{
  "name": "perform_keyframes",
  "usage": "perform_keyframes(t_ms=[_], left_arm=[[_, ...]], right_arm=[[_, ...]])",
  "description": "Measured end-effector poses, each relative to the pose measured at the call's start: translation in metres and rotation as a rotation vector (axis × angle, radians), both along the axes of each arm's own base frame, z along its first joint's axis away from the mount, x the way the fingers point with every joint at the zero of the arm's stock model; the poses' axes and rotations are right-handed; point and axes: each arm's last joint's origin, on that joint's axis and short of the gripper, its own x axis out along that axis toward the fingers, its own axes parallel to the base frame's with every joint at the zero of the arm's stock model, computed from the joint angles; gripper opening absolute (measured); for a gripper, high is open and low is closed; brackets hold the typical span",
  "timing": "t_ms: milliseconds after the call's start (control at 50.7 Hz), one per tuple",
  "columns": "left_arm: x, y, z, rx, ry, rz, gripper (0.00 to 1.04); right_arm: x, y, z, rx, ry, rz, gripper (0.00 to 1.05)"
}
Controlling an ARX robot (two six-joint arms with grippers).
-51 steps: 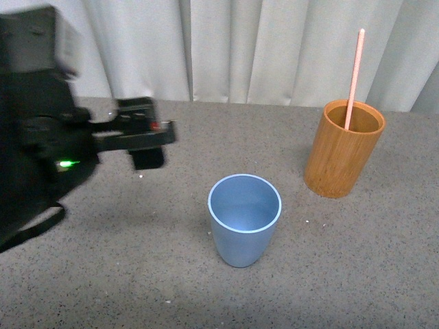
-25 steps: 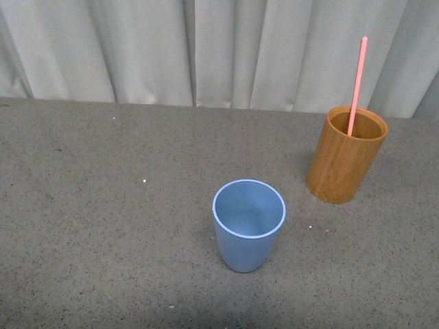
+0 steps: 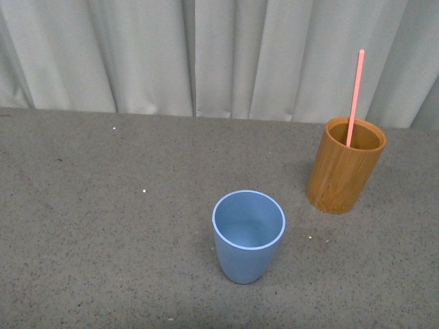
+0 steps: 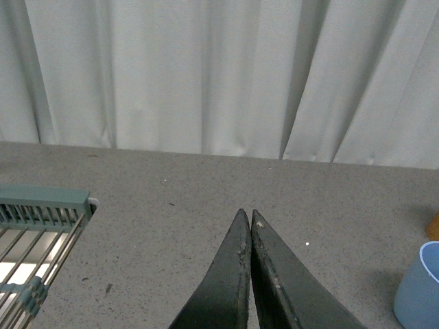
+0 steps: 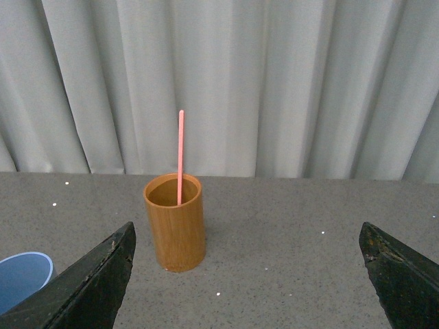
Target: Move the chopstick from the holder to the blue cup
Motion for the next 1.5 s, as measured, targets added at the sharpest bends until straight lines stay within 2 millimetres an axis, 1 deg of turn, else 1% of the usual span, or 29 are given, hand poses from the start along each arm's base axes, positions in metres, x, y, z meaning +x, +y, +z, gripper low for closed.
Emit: perform_keyframes(t_ms=[99, 237, 316, 355, 375, 434, 454, 553, 612, 632, 671, 730, 770, 829, 869, 888, 928, 1007, 1066, 1086, 1106, 1145, 1165, 1204, 1283, 1342, 1362, 1421, 1500], left_arm=[[0.000, 0.000, 0.000, -0.001, 0.000, 0.000, 0.05], [0.000, 0.000, 0.000, 0.000, 0.000, 0.000, 0.28], [0.000, 0.000, 0.000, 0.000, 0.000, 0.001, 0.46], [0.000, 0.000, 0.000, 0.000, 0.000, 0.000, 0.53], [0.000, 0.000, 0.000, 0.000, 0.000, 0.000, 0.55], [0.000, 0.000, 0.000, 0.000, 0.000, 0.001, 0.65], [0.000, 0.000, 0.000, 0.000, 0.000, 0.001, 0.67], [0.000, 0.000, 0.000, 0.000, 0.000, 0.000, 0.85], [0.000, 0.000, 0.000, 0.000, 0.000, 0.000, 0.96], [0.000, 0.000, 0.000, 0.000, 0.000, 0.000, 0.99], [0.000, 0.000, 0.000, 0.002, 0.000, 0.000, 1.00], [0.000, 0.000, 0.000, 0.002, 0.000, 0.000, 0.97], [0.000, 0.000, 0.000, 0.002, 0.000, 0.000, 0.98], [0.000, 0.000, 0.000, 0.003, 0.000, 0.000, 0.98], [0.000, 0.000, 0.000, 0.004, 0.000, 0.000, 0.89], [0.000, 0.000, 0.000, 0.004, 0.000, 0.000, 0.87], [0.000, 0.000, 0.000, 0.004, 0.000, 0.000, 0.80], [0.000, 0.000, 0.000, 0.004, 0.000, 0.000, 0.69], [0.000, 0.000, 0.000, 0.004, 0.000, 0.000, 0.58], [0.000, 0.000, 0.000, 0.001, 0.000, 0.000, 0.58], [0.000, 0.000, 0.000, 0.002, 0.000, 0.000, 0.59], [0.000, 0.000, 0.000, 0.003, 0.000, 0.000, 0.67], [0.000, 0.000, 0.000, 0.003, 0.000, 0.000, 0.68], [0.000, 0.000, 0.000, 0.003, 0.000, 0.000, 0.75], [0.000, 0.000, 0.000, 0.003, 0.000, 0.000, 0.86], [0.000, 0.000, 0.000, 0.003, 0.000, 0.000, 0.98], [0.000, 0.000, 0.000, 0.004, 0.000, 0.000, 1.00], [0.000, 0.000, 0.000, 0.003, 0.000, 0.000, 0.97], [0.000, 0.000, 0.000, 0.004, 0.000, 0.000, 0.98]], right_arm=[[0.000, 0.000, 0.000, 0.000, 0.000, 0.000, 0.95], [0.000, 0.000, 0.000, 0.005, -0.005, -0.016, 0.95], [0.001, -0.003, 0.012, 0.080, -0.126, -0.207, 0.95], [0.002, -0.003, 0.015, 0.099, -0.152, -0.226, 0.95], [0.004, -0.003, 0.016, 0.103, -0.152, -0.232, 0.95], [0.013, 0.000, 0.020, 0.111, -0.165, -0.222, 0.95], [0.014, 0.001, 0.021, 0.109, -0.165, -0.216, 0.95], [0.035, 0.007, 0.037, 0.093, -0.190, -0.181, 0.95], [0.058, 0.009, 0.050, 0.068, -0.229, -0.189, 0.95], [0.062, 0.009, 0.051, 0.067, -0.233, -0.189, 0.95], [0.078, 0.010, 0.056, 0.062, -0.232, -0.190, 0.95], [0.099, 0.011, 0.057, 0.046, -0.184, -0.185, 0.95], [0.124, 0.012, 0.049, 0.030, -0.079, -0.160, 0.95], [0.148, 0.015, 0.036, 0.025, 0.055, -0.129, 0.95], [0.162, 0.016, 0.028, 0.031, 0.127, -0.126, 0.95], [0.165, 0.016, 0.027, 0.034, 0.142, -0.122, 0.95], [0.174, 0.017, 0.023, 0.042, 0.177, -0.116, 0.95], [0.185, 0.020, 0.019, 0.047, 0.209, -0.110, 0.95], [0.195, 0.023, 0.014, 0.053, 0.244, -0.093, 0.95], [0.196, 0.024, 0.012, 0.053, 0.249, -0.089, 0.95], [0.199, 0.025, 0.010, 0.052, 0.256, -0.082, 0.95], [0.204, 0.027, 0.005, 0.052, 0.270, -0.066, 0.95], [0.205, 0.027, 0.004, 0.051, 0.274, -0.064, 0.95], [0.210, 0.029, -0.001, 0.048, 0.289, -0.058, 0.95], [0.218, 0.030, -0.009, 0.048, 0.311, -0.046, 0.95], [0.226, 0.028, -0.015, 0.063, 0.340, -0.052, 0.95], [0.229, 0.027, -0.017, 0.070, 0.347, -0.058, 0.95], [0.235, 0.025, -0.019, 0.078, 0.356, -0.064, 0.95], [0.241, 0.023, -0.020, 0.081, 0.357, -0.071, 0.95]])
